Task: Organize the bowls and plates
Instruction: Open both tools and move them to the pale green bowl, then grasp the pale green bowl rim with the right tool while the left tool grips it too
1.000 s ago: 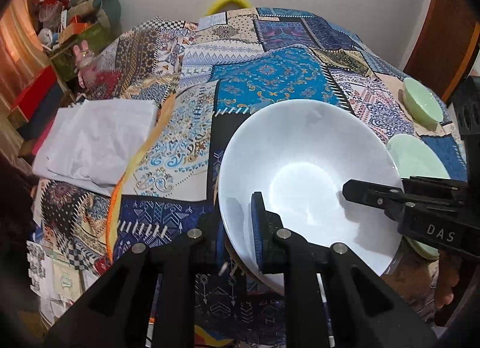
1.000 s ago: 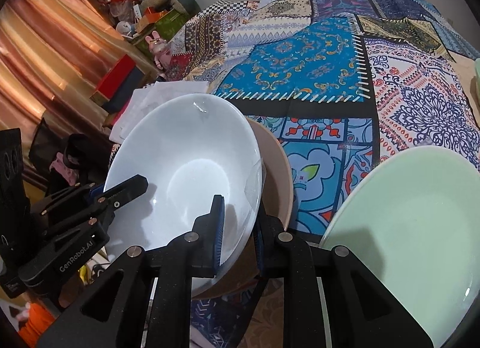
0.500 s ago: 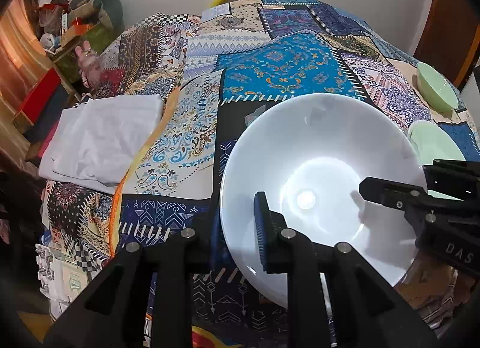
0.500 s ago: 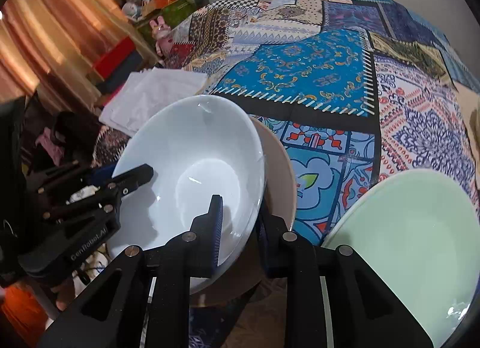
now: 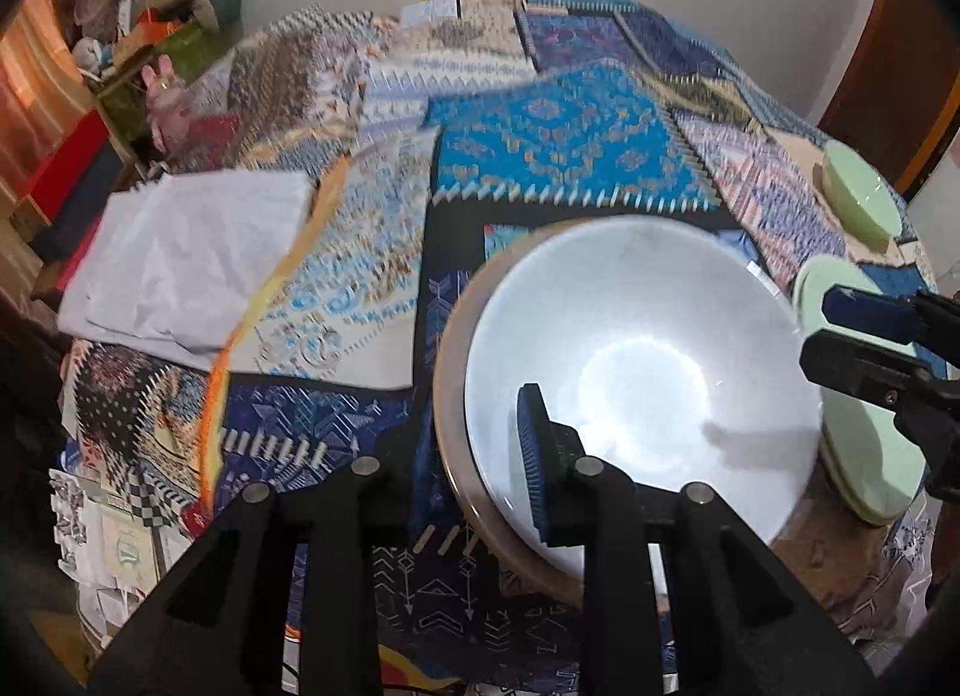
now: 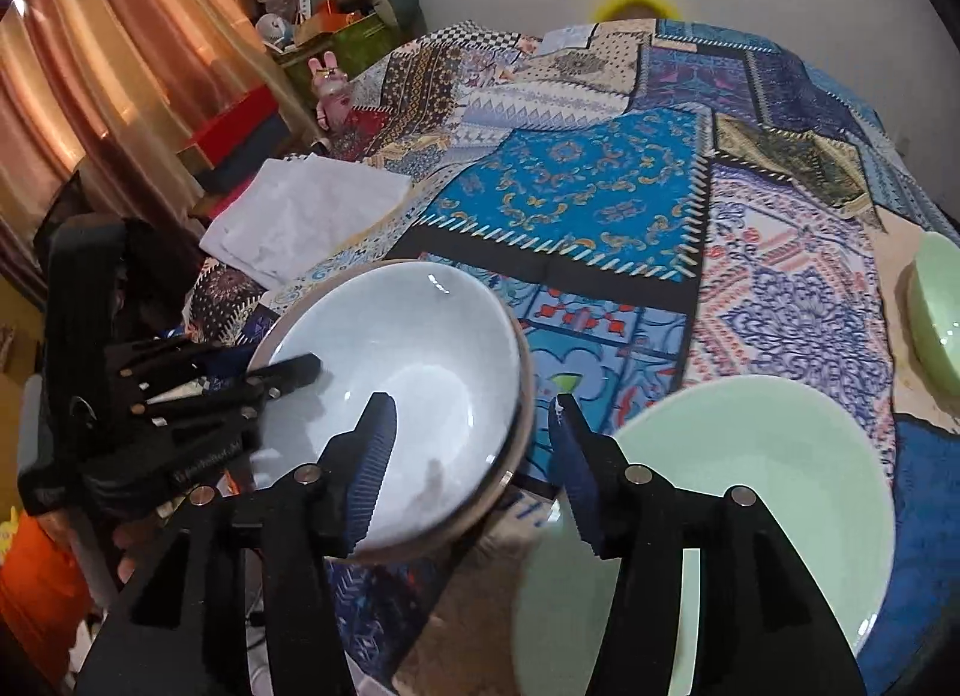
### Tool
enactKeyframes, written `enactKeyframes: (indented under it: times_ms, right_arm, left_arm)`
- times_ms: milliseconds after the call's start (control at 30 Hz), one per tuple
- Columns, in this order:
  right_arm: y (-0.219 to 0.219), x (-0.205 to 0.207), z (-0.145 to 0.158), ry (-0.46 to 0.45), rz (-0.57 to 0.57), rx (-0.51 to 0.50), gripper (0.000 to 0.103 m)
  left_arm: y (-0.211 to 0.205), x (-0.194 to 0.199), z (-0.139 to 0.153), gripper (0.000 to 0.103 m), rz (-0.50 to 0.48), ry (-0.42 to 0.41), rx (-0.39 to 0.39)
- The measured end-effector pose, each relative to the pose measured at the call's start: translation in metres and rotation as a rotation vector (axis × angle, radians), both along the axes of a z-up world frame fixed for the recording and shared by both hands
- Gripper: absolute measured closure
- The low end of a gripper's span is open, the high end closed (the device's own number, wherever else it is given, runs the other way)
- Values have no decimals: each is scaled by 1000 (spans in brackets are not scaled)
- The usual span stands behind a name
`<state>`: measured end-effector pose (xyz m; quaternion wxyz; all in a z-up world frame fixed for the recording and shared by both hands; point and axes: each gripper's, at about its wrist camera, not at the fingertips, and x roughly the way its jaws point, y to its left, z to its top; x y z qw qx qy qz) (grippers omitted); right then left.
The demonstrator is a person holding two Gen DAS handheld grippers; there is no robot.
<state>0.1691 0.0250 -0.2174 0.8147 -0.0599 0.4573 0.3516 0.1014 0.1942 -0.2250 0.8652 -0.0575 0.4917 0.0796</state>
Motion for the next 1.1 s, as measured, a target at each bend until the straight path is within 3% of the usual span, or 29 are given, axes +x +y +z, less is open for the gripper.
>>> enactKeyframes:
  times_ms: [67,167,233,367,533,733,900,1100]
  right_arm:
    - [-8,-1,5,-18,-5,-2,52]
    - [-23,-2,13,-47,-20,-10,52]
    - [-37,-1,18,-76,-38,-27,52]
    - [-70,3,29,-134,-86,-59,52]
    - [-122,12,46,-180,-179,-61,51]
    - [-188,29,73,-237,-301,-40,39]
    - [-237,42,92,-322,-390,-56,33]
    - [-273,75,91,-352,-456,-92,30]
  left_arm:
    - [-5,-2,12,76,0,-28,28]
    - [-14,-5,36,66,0,-86,64]
    - [-21,-8,51,51,-5,-130,77]
    - [-49,-10,88,40,-53,-237,106]
    - [-87,0,122,13,-98,-328,93]
    - [-144,37,142,9,-176,-369,95]
    - [-190,82,142,8,-247,-334,41]
    - [-234,133,123,8,-314,-275,11]
